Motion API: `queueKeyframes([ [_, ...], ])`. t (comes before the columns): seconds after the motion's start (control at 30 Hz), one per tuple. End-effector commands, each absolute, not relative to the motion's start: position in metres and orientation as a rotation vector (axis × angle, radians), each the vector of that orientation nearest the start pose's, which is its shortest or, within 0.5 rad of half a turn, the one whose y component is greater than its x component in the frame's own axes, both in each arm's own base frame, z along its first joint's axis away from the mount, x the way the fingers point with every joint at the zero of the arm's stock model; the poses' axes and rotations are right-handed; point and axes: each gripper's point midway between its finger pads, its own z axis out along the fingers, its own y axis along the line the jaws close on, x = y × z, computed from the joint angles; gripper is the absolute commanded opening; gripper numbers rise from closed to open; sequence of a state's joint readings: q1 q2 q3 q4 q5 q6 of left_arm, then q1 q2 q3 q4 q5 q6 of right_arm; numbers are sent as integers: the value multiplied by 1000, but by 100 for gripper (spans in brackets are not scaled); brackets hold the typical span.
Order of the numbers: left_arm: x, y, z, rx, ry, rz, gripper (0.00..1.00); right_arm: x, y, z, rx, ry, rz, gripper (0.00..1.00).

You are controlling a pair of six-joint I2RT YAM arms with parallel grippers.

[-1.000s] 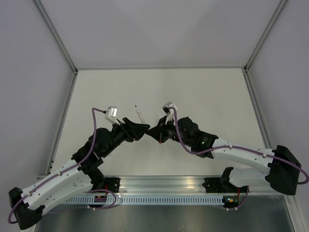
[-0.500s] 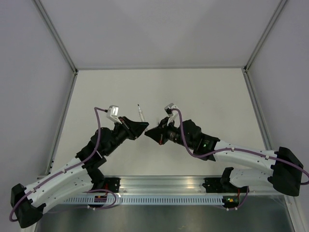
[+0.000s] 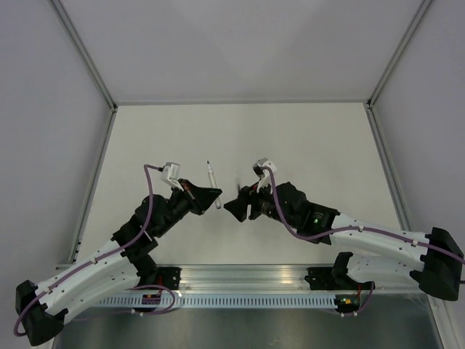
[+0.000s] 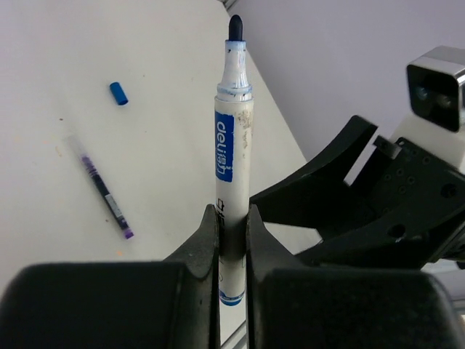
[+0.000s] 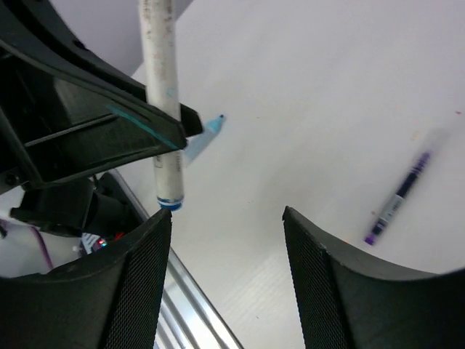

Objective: Insert the pens into the pen caps

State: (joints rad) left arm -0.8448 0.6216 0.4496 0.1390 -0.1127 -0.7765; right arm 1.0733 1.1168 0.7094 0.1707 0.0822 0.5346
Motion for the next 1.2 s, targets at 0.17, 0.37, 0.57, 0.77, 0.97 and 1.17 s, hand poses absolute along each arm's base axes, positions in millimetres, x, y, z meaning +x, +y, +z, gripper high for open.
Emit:
queueKeyframes([
  [0.17, 197, -219, 210, 176, 1835, -876, 2, 260, 263, 221, -291, 1981, 556, 61],
  [0.37, 188, -228, 197, 344, 1837, -874, 2, 335, 236, 187, -244, 2172, 295, 62],
  [0.57, 170, -247, 201, 489, 1772, -1000, 2, 393, 231, 149, -207, 2308, 162, 56],
  [0.77, 158, -254, 206, 565, 1740, -1064, 2, 422, 242, 107, -221, 2408, 115, 53],
  [0.97, 158, -249, 209, 548, 1717, -1058, 2, 440, 234, 57, -204, 2507, 41, 49],
  [1.17, 156, -253, 209, 562, 1721, -1079, 2, 452, 230, 44, -201, 2518, 35, 49],
])
